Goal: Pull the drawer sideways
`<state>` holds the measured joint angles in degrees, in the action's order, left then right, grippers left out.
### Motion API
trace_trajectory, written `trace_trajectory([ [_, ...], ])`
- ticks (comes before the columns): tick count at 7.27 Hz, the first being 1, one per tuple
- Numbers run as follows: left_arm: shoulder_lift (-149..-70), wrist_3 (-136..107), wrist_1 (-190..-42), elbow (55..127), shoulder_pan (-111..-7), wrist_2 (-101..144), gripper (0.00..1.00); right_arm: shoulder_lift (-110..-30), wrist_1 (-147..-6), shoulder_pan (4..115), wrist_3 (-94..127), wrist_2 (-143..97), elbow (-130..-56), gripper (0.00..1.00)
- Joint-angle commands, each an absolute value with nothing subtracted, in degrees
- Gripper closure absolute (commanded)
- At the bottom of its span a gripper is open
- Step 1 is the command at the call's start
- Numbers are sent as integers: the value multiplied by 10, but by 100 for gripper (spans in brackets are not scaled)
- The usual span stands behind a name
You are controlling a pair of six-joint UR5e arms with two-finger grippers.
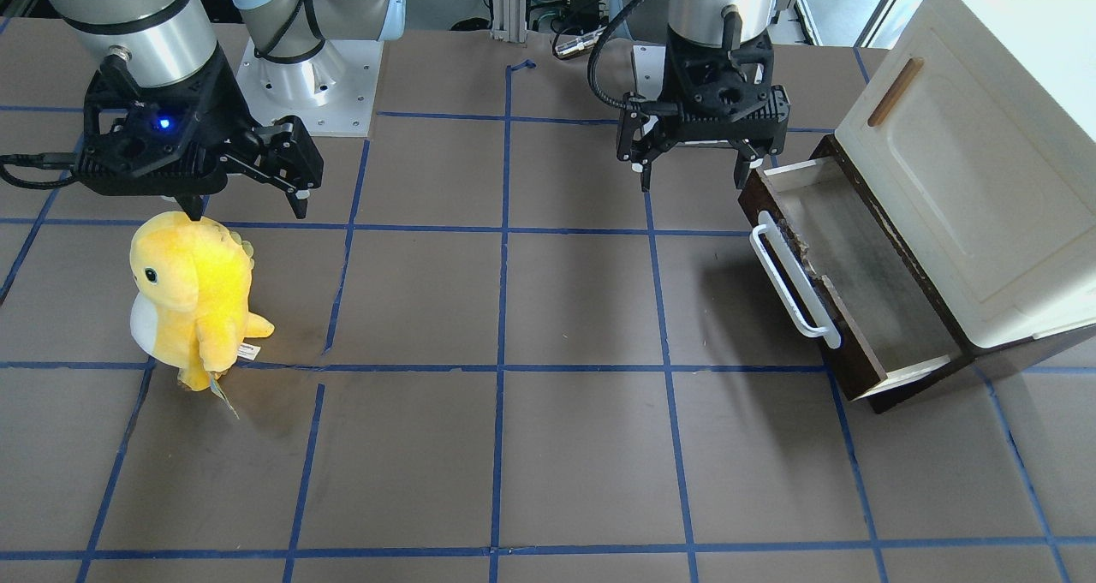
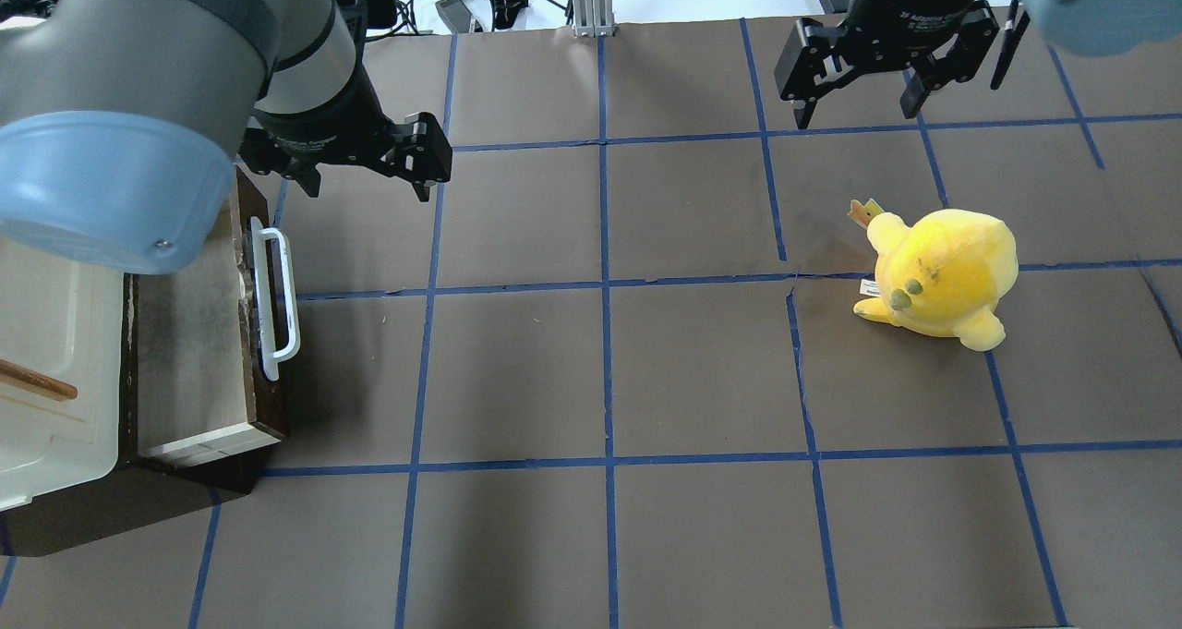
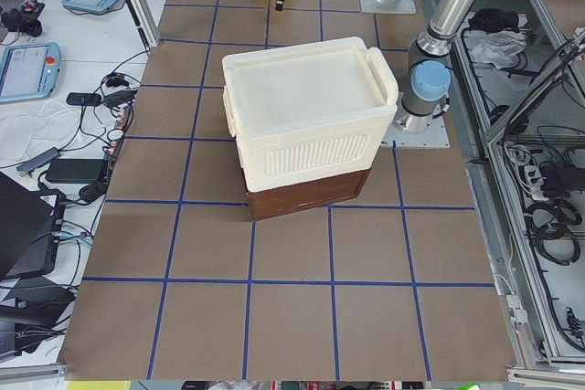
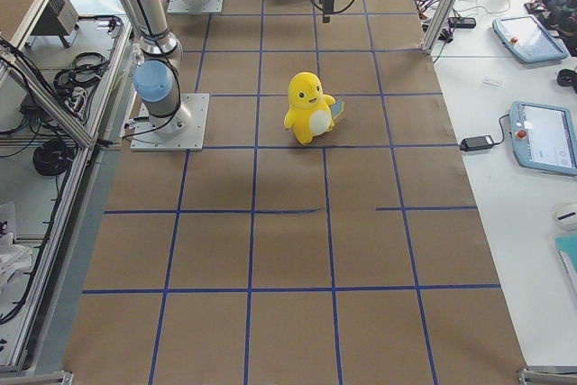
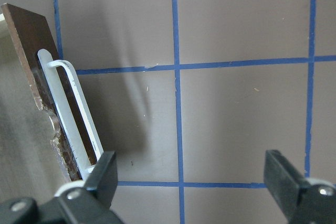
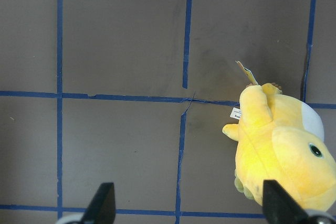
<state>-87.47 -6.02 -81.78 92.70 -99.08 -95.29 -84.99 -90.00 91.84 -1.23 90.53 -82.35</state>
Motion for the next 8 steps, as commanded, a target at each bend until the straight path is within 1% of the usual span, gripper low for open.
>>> trace_trajectory([
  [1, -867, -12, -817, 927, -954, -913, 0, -850, -900, 918, -12, 905, -824, 0],
  [2, -862, -5, -816, 927, -921, -878, 0, -850, -900, 918, -13, 905, -824, 0],
  [4, -858, 12, -779, 933, -906, -875, 0, -850, -900, 918, -13, 905, -824, 0],
  [5, -867, 5, -780, 926, -905, -880, 0, -850, -900, 918, -12, 905, -824, 0],
  [8, -859, 1, -810, 927, -912, -902, 0, -850, -900, 918, -12, 905, -824, 0],
])
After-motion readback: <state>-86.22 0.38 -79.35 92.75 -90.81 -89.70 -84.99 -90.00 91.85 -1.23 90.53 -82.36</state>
